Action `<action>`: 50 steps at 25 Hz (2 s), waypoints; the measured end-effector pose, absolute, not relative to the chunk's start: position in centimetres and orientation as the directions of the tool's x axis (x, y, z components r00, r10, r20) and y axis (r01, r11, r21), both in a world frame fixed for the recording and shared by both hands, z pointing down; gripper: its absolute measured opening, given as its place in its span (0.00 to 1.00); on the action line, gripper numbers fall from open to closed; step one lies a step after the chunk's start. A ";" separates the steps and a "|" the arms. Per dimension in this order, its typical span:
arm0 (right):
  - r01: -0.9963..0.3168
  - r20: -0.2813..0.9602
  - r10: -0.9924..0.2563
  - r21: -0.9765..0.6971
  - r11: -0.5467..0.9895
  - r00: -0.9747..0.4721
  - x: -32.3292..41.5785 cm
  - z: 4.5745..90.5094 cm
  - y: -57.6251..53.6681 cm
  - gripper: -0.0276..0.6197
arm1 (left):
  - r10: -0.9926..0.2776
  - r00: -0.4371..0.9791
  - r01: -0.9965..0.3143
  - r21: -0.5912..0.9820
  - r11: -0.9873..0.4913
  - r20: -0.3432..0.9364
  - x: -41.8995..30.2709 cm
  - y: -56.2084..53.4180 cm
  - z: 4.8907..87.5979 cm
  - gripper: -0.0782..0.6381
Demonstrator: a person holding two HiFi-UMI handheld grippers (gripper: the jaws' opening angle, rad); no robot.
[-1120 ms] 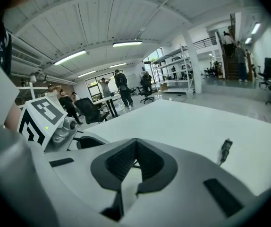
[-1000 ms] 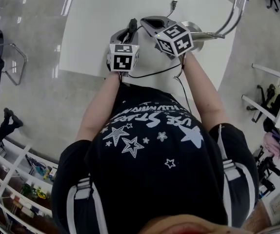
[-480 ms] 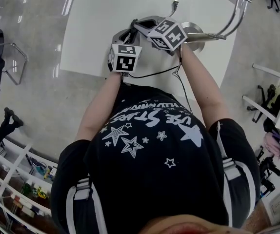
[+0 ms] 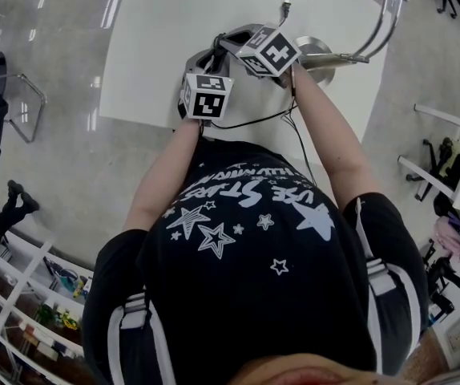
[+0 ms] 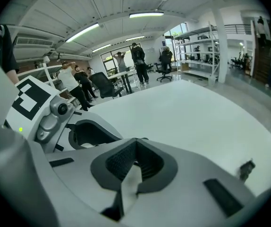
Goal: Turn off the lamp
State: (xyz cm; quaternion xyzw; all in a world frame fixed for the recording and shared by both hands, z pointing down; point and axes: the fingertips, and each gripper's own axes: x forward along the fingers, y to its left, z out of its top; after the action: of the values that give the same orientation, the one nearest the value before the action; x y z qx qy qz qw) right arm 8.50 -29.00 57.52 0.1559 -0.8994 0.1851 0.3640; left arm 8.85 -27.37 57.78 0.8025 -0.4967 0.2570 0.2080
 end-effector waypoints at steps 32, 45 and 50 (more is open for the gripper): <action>-0.661 0.610 -0.397 -0.294 0.691 -0.686 11.8 53.2 -26.0 0.05 | -0.640 0.487 -0.846 0.139 -0.515 0.594 8.2 -27.4 56.7 0.29; -0.768 0.546 -0.554 -0.321 0.554 -0.628 11.6 50.6 -24.0 0.05 | -0.622 0.583 -0.779 0.140 -0.611 0.523 5.7 -25.5 52.5 0.32; -0.797 0.535 -0.595 -0.330 0.506 -0.600 9.7 50.0 -22.5 0.05 | -0.590 0.659 -0.730 0.210 -0.650 0.465 4.0 -24.0 50.3 0.32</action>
State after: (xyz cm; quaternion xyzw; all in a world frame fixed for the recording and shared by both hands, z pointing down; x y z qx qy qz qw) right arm 9.72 -22.53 50.00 0.4099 -0.8490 0.2809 0.1795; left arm 3.96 -23.99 50.33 0.8902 -0.3709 0.1808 0.1932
